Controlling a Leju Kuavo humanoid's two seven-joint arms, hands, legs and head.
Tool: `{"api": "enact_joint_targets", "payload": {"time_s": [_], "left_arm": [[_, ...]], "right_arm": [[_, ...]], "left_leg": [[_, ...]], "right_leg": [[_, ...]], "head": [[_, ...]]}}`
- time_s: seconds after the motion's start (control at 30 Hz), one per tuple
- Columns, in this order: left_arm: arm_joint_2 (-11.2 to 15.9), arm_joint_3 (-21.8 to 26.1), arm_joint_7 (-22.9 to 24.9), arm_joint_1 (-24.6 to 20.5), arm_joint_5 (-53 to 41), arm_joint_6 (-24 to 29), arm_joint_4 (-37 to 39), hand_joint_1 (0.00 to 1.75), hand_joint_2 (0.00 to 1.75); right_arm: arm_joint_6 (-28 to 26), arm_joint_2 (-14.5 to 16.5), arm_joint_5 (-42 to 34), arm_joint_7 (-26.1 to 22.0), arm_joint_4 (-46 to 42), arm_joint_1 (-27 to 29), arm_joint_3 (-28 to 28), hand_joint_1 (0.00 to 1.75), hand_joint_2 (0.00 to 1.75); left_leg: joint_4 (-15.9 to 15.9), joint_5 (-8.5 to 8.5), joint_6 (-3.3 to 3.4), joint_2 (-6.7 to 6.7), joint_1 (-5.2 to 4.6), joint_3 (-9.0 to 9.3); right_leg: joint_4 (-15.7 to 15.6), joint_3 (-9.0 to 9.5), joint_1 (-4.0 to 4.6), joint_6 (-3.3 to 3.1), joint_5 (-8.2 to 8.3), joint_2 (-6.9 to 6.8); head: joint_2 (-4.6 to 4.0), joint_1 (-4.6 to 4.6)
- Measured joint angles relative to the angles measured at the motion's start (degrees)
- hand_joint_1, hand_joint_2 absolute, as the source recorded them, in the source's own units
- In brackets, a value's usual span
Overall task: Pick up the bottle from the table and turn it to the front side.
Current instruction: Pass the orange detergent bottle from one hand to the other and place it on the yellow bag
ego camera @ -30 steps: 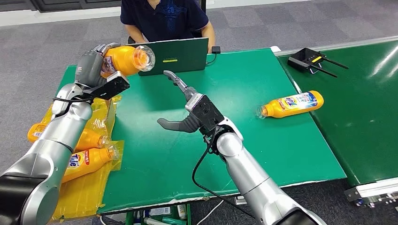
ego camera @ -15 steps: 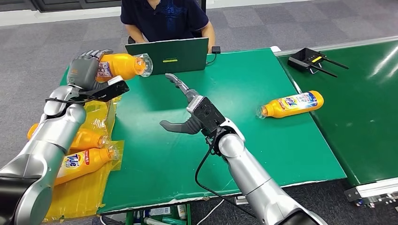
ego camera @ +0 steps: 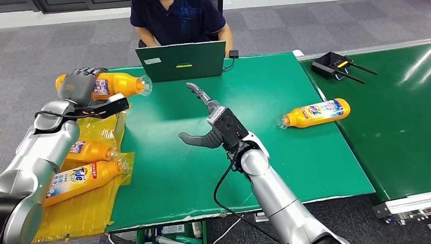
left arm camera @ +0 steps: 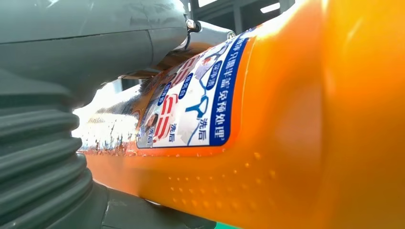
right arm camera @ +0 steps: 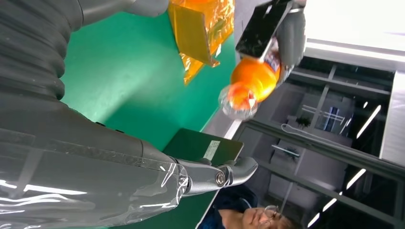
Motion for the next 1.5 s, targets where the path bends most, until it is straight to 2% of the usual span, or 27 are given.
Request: {"api": "enact_joint_targets", "payload": {"time_s": [0.47,0.73,1.07,1.33,1.5], "left_arm": [[2.6,0.0,2.2,0.0,-2.2,-2.1,1.6,1.75,1.75],[5.8,0.0,2.8,-0.1,-3.5,-3.6,2.5,1.75,1.75],[8.2,0.0,3.8,-0.6,-5.5,-9.4,3.3,1.75,1.75],[9.2,0.0,4.1,-1.0,-6.1,-9.9,3.7,1.75,1.75],[10.8,0.0,3.0,-0.8,-6.2,-10.4,4.0,1.75,1.75]], "right_arm": [[0.1,-0.2,0.3,0.0,0.0,0.4,-0.4,0.0,1.75],[0.6,-0.3,1.1,0.0,0.0,0.8,-1.6,0.0,1.75],[0.7,-0.5,1.8,0.0,-0.3,1.6,-4.0,0.0,1.75],[0.5,-1.0,2.2,0.2,-0.8,2.2,-5.4,0.0,1.75],[-0.1,-1.8,2.6,0.7,-1.2,3.5,-6.7,0.0,1.75]], "left_leg": [[0.0,0.0,0.0,0.04,0.01,0.0],[0.0,0.0,-0.01,0.07,0.05,0.0],[0.0,0.01,-0.02,0.06,0.04,0.0],[0.0,0.01,-0.02,0.07,0.05,0.0],[0.0,0.01,-0.02,0.07,0.06,-0.01]], "right_leg": [[0.0,-0.01,0.0,0.0,0.0,0.01],[0.0,-0.02,0.02,-0.02,0.01,0.03],[0.0,-0.01,0.02,-0.02,0.01,0.01],[0.0,-0.02,0.02,-0.02,0.02,0.02],[0.0,-0.02,0.02,-0.02,0.01,0.02]], "head": [[0.0,-0.01],[0.01,0.0],[0.01,0.0],[0.0,-0.01],[-0.01,-0.01]]}}
